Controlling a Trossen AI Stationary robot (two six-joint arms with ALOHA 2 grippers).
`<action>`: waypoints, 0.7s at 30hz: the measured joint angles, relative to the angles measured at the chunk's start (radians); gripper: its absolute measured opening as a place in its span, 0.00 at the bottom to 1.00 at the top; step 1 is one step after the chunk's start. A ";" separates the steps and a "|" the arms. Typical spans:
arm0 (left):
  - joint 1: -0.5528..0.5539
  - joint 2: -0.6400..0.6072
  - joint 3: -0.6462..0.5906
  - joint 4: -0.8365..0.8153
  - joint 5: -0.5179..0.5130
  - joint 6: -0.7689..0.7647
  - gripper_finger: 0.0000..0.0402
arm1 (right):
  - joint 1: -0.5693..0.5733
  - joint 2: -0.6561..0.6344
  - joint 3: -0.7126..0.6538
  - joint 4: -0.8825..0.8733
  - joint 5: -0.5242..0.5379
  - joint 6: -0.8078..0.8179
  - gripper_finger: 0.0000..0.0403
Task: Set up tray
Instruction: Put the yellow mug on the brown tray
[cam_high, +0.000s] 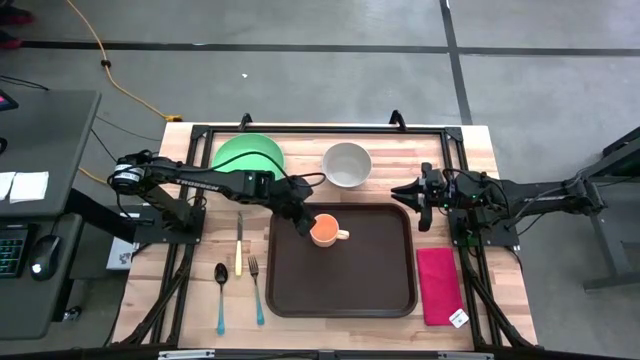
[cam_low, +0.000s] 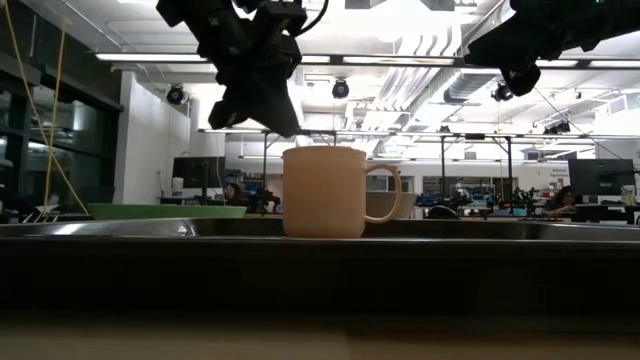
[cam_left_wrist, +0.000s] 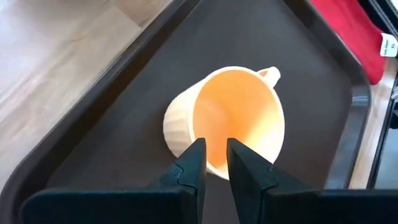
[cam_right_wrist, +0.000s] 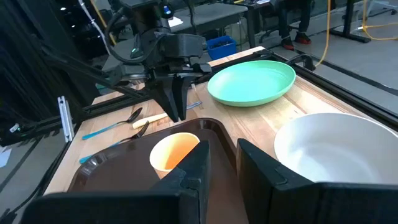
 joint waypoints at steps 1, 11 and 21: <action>0.000 0.000 0.000 -0.004 0.000 -0.003 0.24 | 0.000 0.000 0.000 -0.001 0.007 0.004 0.14; 0.000 0.000 0.000 -0.040 -0.047 -0.010 0.24 | 0.000 0.000 0.000 -0.007 0.029 0.006 0.14; 0.000 0.000 0.000 0.026 0.025 -0.031 0.15 | 0.000 0.000 0.000 -0.007 0.047 0.011 0.14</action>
